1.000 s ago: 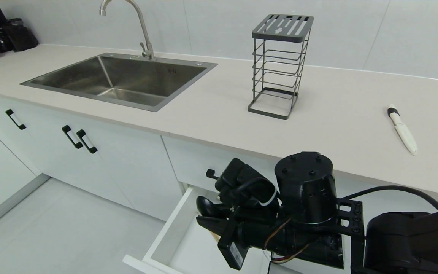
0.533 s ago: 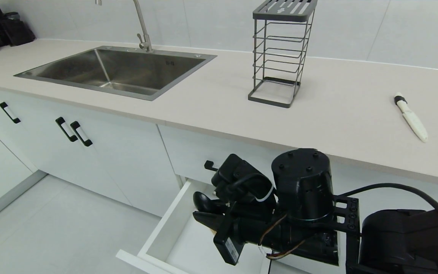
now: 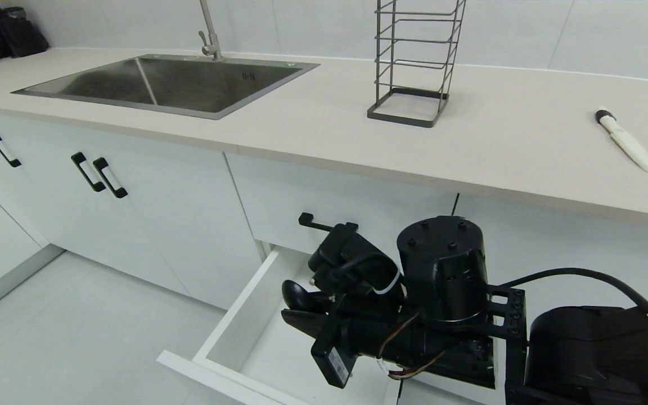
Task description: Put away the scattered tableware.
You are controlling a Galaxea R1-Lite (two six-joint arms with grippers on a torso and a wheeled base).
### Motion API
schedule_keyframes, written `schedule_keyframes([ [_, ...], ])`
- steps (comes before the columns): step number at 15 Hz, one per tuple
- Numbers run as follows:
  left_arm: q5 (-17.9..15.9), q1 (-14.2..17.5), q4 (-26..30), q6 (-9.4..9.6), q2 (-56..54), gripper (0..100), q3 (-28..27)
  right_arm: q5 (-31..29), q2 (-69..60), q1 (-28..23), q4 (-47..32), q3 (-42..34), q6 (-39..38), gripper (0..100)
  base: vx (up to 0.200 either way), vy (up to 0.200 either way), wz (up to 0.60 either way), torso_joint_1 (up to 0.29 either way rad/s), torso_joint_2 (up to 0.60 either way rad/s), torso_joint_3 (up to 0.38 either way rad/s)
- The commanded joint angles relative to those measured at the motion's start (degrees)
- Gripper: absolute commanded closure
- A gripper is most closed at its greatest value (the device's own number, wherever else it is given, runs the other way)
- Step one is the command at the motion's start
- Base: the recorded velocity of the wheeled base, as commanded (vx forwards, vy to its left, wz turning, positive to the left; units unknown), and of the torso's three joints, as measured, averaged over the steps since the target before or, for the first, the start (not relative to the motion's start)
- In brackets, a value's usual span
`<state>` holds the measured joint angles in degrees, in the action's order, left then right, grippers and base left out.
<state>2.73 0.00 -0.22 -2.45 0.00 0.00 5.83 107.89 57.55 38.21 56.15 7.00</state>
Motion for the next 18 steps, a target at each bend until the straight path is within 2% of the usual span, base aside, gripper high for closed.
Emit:
schedule_keyframes([
  [1,-0.01,0.0,-0.04,-0.01,0.0,0,0.0,0.24,0.13,0.1,-1.38,0.98,-0.05,100,0.0,0.0,0.0,-0.256,0.31,0.124],
  [9,0.08,0.0,-0.04,-0.01,0.0,0,0.0,0.68,0.57,1.6,-6.83,8.27,-0.32,100,0.0,0.0,0.0,-0.051,0.18,0.055],
  [10,0.08,0.0,-0.04,-0.01,0.0,0,0.0,1.73,-0.04,1.6,-11.14,11.61,-1.02,100,0.0,0.0,0.0,0.0,0.0,0.0],
  [13,-0.01,0.0,-0.04,-0.01,0.0,0,0.0,3.23,-1.8,-0.25,-17.9,14.25,0.39,100,0.0,0.0,0.0,0.0,0.0,0.0],
  [15,-0.01,0.0,-0.04,-0.01,0.0,0,0.0,2.96,-1.71,0.63,-17.64,13.55,1.0,100,0.0,0.0,0.0,0.001,0.0,0.025],
  [18,0.08,0.0,-0.04,-0.01,0.0,0,0.0,2.08,4.79,1.33,-10.08,15.66,1.18,100,0.0,0.0,0.0,0.0,0.0,0.0],
])
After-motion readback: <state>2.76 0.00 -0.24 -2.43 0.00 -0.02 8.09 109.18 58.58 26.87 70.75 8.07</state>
